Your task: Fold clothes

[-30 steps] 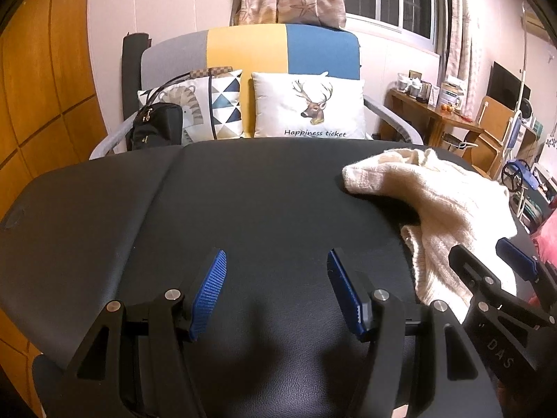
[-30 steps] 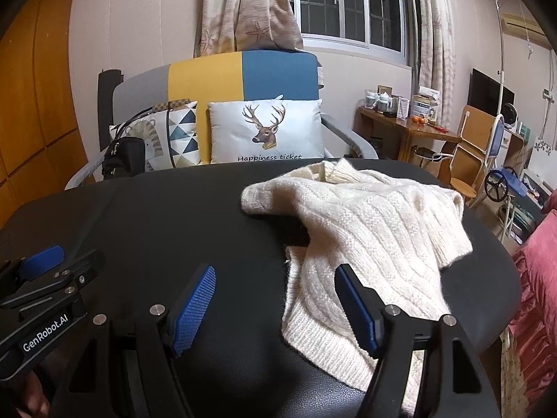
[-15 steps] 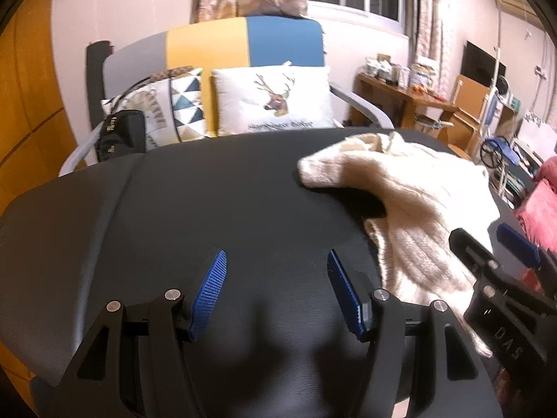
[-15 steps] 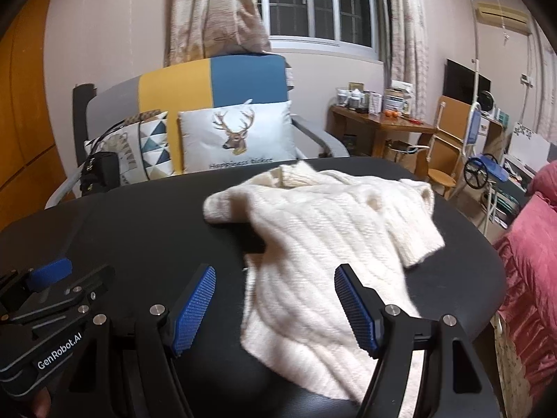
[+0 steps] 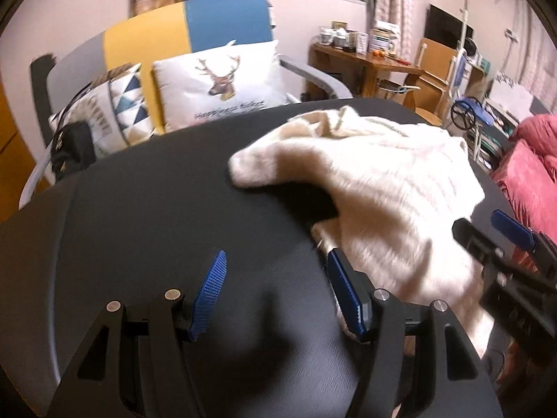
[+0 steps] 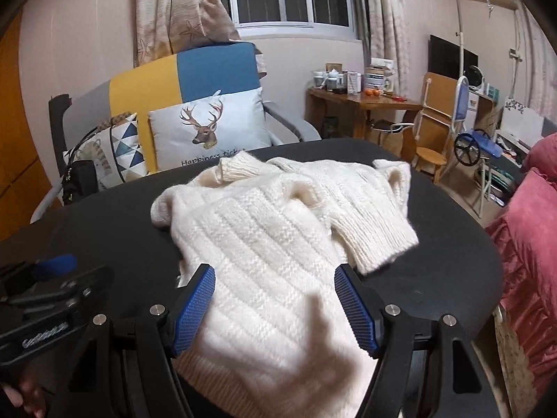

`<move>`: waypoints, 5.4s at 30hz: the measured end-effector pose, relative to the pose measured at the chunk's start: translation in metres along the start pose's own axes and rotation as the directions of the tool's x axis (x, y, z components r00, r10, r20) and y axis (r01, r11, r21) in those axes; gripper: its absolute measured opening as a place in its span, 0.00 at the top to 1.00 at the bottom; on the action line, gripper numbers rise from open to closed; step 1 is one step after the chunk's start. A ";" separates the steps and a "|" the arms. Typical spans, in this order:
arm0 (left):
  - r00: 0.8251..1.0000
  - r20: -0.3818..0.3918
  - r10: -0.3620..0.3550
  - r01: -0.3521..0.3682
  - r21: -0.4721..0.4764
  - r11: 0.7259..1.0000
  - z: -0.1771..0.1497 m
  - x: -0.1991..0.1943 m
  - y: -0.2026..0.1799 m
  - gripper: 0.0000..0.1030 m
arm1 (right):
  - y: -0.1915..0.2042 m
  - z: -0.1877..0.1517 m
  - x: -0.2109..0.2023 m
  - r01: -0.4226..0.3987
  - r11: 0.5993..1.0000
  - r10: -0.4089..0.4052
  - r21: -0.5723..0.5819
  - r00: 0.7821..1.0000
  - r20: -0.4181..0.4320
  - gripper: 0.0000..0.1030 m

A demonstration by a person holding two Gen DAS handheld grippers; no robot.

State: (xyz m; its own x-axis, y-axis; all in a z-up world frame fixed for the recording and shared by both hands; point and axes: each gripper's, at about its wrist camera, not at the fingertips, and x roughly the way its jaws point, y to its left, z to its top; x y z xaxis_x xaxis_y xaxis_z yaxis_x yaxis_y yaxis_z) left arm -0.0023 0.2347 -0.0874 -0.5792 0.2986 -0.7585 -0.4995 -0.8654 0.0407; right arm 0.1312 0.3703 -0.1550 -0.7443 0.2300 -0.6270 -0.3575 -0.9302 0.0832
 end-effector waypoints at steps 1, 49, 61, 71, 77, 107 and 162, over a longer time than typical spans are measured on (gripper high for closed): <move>1.000 0.003 0.001 -0.001 0.018 1.000 0.005 0.005 -0.005 0.38 | 0.000 0.003 0.002 -0.009 1.000 0.009 -0.013 1.000 0.001 0.29; 0.993 -0.026 -0.118 0.117 -0.023 0.993 0.067 0.063 -0.025 0.38 | -0.001 -0.032 0.049 -0.199 0.979 0.202 0.040 0.972 -0.123 0.28; 0.983 -0.039 -0.178 0.178 -0.011 0.984 0.072 0.069 -0.039 0.31 | -0.002 -0.032 0.051 -0.201 0.978 0.206 0.046 0.970 -0.126 0.28; 0.957 -0.160 -0.243 0.235 -0.070 0.969 0.062 0.087 -0.024 0.23 | -0.004 -0.029 0.051 -0.214 0.976 0.218 0.043 0.968 -0.126 0.28; 0.923 -0.247 -0.294 0.279 -0.095 0.956 0.060 0.105 -0.026 0.19 | -0.004 -0.029 0.051 -0.217 0.976 0.220 0.037 0.969 -0.112 0.27; 0.932 -0.228 -0.282 0.274 -0.067 0.960 0.031 0.119 -0.045 0.60 | 0.004 -0.029 0.071 -0.232 0.973 0.231 0.000 0.969 -0.083 0.16; 0.947 0.051 -0.318 0.322 -0.154 0.934 0.034 0.033 0.008 0.87 | 0.037 -0.020 0.025 -0.354 0.919 0.356 0.174 0.934 0.019 0.87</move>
State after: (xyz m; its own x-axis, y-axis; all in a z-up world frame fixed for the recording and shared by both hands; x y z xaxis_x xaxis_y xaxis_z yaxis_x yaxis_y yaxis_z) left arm -0.0475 0.2509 -0.0902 -0.4223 0.5784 -0.6979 -0.5536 -0.7743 -0.3066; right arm 0.1105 0.3362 -0.1831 -0.8336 -0.1109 -0.5412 -0.1630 -0.8867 0.4328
